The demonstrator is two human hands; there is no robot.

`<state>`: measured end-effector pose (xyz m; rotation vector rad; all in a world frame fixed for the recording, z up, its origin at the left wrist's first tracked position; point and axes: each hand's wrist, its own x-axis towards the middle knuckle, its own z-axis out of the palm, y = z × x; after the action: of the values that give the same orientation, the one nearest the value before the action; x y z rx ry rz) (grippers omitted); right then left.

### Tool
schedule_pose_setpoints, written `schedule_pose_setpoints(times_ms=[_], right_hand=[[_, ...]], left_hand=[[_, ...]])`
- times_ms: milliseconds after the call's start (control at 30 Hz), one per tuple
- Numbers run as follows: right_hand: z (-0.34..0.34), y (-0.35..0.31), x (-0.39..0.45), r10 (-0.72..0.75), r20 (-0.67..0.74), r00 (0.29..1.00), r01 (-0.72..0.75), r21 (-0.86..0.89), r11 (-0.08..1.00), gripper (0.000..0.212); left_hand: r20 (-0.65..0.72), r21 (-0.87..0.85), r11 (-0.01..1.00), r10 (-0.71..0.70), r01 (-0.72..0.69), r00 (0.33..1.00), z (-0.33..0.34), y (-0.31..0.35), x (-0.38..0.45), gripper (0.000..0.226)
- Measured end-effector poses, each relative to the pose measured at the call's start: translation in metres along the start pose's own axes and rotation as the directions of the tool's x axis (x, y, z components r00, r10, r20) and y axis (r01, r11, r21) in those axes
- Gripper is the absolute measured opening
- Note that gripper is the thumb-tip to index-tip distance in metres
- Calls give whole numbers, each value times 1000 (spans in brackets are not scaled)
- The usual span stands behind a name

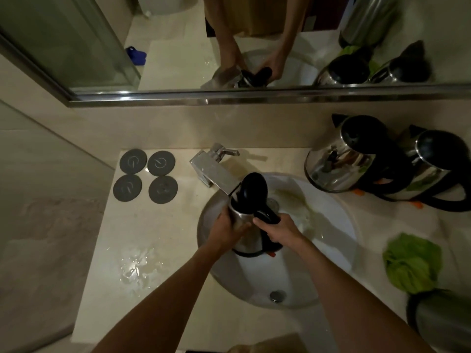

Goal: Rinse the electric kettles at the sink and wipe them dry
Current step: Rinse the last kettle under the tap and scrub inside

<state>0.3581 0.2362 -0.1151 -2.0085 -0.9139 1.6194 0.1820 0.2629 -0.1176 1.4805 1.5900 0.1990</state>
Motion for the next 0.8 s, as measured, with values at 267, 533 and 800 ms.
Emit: schedule_pose_setpoints(times_ms=[267,533,800], right_hand=[[-14,-21,13,-43,-13,999,42,-26,999,30],[-21,-30,18,-29,54,998,37,-146,989,40],[-21,-35,18,21,129,991,6,-207,978,45]], left_hand=[[30,8,1000,-28,28,999,-5,0,8,76],[18,7,998,-62,62,998,-2,-7,7,75],[13,2,1000,-23,23,1000,-3,-15,9,66]])
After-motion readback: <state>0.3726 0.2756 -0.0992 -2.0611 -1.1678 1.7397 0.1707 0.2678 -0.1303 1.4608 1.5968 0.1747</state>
